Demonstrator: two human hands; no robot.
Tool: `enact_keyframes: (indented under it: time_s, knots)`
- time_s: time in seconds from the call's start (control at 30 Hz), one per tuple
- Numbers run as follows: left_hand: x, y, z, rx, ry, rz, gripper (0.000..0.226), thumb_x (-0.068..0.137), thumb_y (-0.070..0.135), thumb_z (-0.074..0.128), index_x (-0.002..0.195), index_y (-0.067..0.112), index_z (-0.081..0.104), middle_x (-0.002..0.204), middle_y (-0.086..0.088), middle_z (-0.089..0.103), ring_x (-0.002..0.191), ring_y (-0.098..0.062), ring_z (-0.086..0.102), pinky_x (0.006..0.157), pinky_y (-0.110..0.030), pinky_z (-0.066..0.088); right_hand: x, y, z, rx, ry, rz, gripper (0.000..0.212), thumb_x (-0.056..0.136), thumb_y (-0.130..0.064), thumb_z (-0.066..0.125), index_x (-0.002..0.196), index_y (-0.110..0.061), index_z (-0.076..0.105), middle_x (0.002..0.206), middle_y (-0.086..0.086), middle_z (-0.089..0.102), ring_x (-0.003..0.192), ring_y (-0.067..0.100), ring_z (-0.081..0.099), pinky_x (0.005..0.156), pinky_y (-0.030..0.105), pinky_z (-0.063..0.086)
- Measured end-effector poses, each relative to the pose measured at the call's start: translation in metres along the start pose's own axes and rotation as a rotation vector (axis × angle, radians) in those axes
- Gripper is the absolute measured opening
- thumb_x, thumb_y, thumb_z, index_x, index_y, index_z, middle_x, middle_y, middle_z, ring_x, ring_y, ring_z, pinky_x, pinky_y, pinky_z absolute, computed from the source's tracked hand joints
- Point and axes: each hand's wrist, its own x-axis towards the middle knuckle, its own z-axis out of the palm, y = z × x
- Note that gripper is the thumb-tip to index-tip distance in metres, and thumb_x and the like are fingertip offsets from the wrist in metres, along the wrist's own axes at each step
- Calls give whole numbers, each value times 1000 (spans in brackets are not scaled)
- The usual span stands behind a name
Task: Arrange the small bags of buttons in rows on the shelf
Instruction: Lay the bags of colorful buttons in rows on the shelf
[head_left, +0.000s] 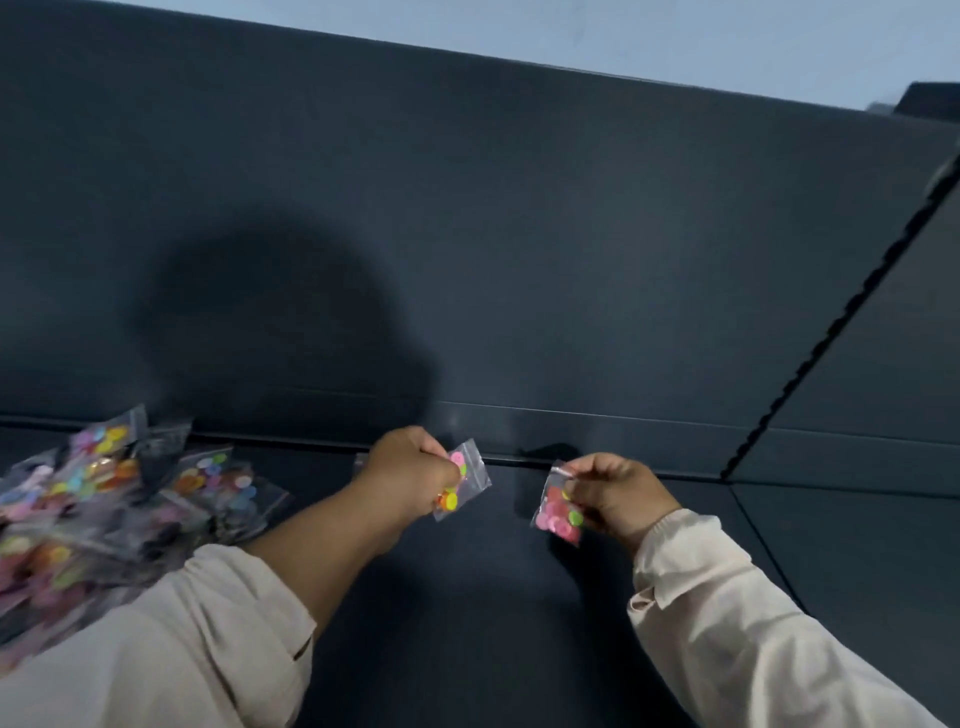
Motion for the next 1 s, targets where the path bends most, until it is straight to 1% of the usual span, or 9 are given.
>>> enact_keyframes:
  time_s: [0.07, 0.17, 0.27, 0.37, 0.57, 0.7, 0.83, 0.93, 1.0]
  knots:
    - [-1, 0, 22, 27, 25, -6, 8, 77, 2, 63, 83, 7, 62, 72, -8, 62, 68, -20, 57, 72, -36, 54, 6, 10, -13, -86, 20, 0, 24, 83, 12, 56, 75, -10, 59, 64, 9, 59, 47, 14, 54, 46, 21, 47]
    - [-2, -2, 47, 89, 67, -18, 9, 77, 6, 65, 86, 8, 63, 80, -8, 64, 67, -14, 53, 59, -26, 43, 17, 23, -25, -222, 28, -27, 28, 81, 13, 56, 81, -15, 62, 77, 9, 63, 54, 10, 56, 57, 22, 48]
    - [-1, -8, 67, 73, 109, -48, 11, 74, 6, 66, 78, 14, 60, 80, -9, 66, 74, -23, 61, 69, -32, 52, 23, 29, -35, -350, 60, -99, 33, 83, 8, 57, 113, -5, 61, 100, 7, 63, 87, 17, 61, 81, 24, 47]
    - [-4, -14, 76, 127, 99, -24, 11, 79, 12, 64, 80, 17, 55, 83, -7, 66, 73, -20, 61, 75, -35, 54, 15, 31, -46, -605, 63, -247, 44, 85, 0, 58, 127, -13, 54, 125, 5, 57, 117, 18, 54, 99, 17, 36]
    - [-17, -21, 67, 716, 157, 381, 18, 85, 16, 55, 101, 21, 53, 101, 6, 48, 100, -15, 49, 79, -22, 36, -6, 46, -48, -845, -6, -531, 35, 83, -10, 52, 116, -13, 64, 127, 3, 54, 121, 19, 49, 99, 5, 23]
    - [-22, -38, 61, 971, -38, 667, 36, 77, 13, 40, 106, 19, 62, 115, 2, 60, 108, -20, 51, 94, -29, 39, -12, 57, -41, -922, -110, -591, 47, 79, -32, 33, 112, -21, 65, 120, 0, 57, 112, 19, 55, 98, 7, 27]
    - [-26, -46, 56, 1103, -203, 688, 47, 83, 19, 38, 128, 21, 54, 139, 2, 49, 129, -19, 43, 105, -31, 28, -14, 64, -40, -1088, -141, -627, 57, 79, -38, 27, 123, -22, 58, 131, -4, 55, 120, 20, 52, 103, 19, 27]
    - [-26, -47, 54, 1178, -214, 664, 52, 97, 33, 30, 147, 23, 25, 157, 5, 19, 142, -15, 19, 113, -30, 12, -13, 61, -36, -1141, -166, -647, 66, 80, -44, 20, 137, -22, 44, 147, -5, 38, 136, 16, 35, 108, 15, 4]
    - [-26, -44, 55, 1215, -202, 636, 55, 99, 40, 30, 150, 23, 16, 159, 5, 11, 142, -14, 14, 114, -30, 8, -11, 60, -34, -1163, -186, -640, 65, 83, -44, 20, 144, -25, 30, 154, -7, 22, 142, 11, 19, 104, 10, -7]
